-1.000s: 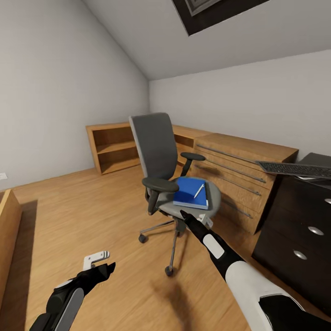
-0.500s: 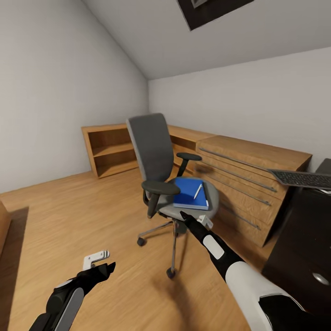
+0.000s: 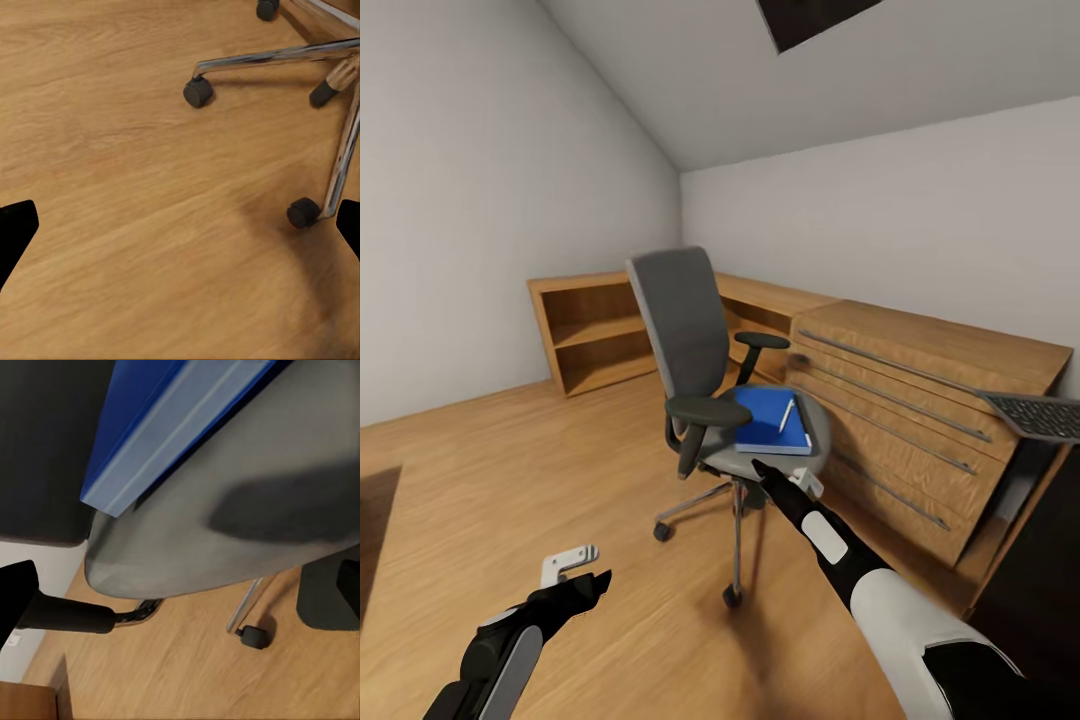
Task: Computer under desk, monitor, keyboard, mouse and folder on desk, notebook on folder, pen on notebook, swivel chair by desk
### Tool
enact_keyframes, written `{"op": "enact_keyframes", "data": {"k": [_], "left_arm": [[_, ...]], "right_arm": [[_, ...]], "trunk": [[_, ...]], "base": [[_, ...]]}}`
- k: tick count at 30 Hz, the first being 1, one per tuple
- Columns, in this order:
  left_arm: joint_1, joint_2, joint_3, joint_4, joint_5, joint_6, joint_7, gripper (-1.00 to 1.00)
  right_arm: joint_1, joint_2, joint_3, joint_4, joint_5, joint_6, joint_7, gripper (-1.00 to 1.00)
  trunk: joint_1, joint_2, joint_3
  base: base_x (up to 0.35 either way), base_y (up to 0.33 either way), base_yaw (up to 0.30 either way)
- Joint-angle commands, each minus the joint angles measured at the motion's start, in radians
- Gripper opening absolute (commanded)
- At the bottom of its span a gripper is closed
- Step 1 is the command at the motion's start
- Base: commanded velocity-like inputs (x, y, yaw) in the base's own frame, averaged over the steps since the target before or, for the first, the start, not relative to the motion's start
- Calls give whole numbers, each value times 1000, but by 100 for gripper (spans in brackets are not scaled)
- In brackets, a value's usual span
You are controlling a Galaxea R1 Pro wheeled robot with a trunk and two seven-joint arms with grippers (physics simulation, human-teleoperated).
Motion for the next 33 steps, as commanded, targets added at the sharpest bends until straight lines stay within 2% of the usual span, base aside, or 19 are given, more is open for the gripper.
{"op": "enact_keyframes", "data": {"k": [1, 9, 20, 29, 31, 32, 33], "left_arm": [[-1, 1, -2, -1, 10, 2, 10, 100], [-1, 1, -2, 0, 10, 3, 13, 100], [-1, 3, 1, 9, 13, 3, 13, 100], [-1, 4, 4, 13, 11, 3, 13, 100], [-1, 4, 4, 13, 11, 3, 13, 100], [-1, 3, 1, 12, 10, 3, 11, 100], [-1, 3, 0, 12, 10, 2, 10, 100]], "right_arm": [[-1, 0, 5, -2, -12, 3, 2, 100], [-1, 0, 5, -1, -10, 2, 2, 100], [-1, 0, 5, 15, -9, -3, 1, 100], [-1, -1, 5, 121, -6, -22, 2, 100], [0, -1, 6, 151, -5, -35, 2, 100], [9, -1, 6, 204, 10, -69, 2, 100], [11, -1, 6, 214, 17, -80, 2, 100]], "trunk": [[0, 0, -1], [0, 0, -1], [0, 0, -1], [0, 0, -1], [0, 0, -1], [0, 0, -1], [0, 0, -1]], "base": [[237, 0, 0], [32, 0, 0], [-287, 0, 0], [-335, 0, 0], [-335, 0, 0], [-171, 0, 0], [-137, 0, 0]]}}
